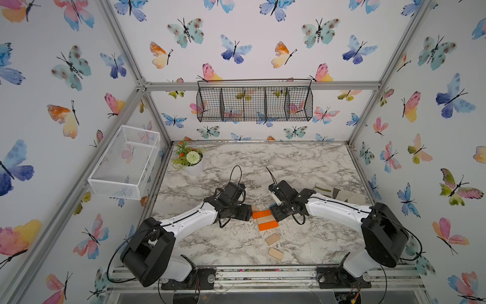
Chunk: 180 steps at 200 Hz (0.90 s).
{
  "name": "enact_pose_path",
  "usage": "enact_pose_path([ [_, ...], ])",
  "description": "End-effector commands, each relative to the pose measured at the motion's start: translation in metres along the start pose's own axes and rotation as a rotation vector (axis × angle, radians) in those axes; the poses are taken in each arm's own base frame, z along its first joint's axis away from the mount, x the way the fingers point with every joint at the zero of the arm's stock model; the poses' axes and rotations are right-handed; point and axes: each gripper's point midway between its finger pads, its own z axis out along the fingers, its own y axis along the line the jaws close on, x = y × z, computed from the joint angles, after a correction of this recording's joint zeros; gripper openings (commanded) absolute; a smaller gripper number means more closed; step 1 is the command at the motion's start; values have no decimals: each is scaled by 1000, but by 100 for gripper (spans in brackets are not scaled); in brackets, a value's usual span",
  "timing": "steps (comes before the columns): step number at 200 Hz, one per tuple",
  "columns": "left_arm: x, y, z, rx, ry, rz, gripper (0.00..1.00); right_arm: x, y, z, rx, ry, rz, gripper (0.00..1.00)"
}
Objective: Assemble a carrot with building blocks
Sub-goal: Adjust the building block at the center of the board.
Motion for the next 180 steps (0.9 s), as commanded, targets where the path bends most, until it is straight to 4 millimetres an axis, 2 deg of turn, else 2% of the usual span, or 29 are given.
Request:
enact_pose_path([
  [1,-3,9,2,-58,4,3,71,-15,5,8,-37,-10,-8,68],
  [27,-3,8,8,-55,15,6,71,-29,2,11,-83,-30,24,63],
  [74,-9,-2,17,-8,23,29,68,-26,-18,23,-88,-3,72,60],
  [105,-13,-5,24,4,33,40,67,-19,-14,34,-123,40,67,58],
  [125,-15,-7,27,14,37,42,66,-18,-12,34,-132,40,64,57],
  [180,-25,-11,44,25,47,48,65,-34,-18,38,-147,34,77,44],
])
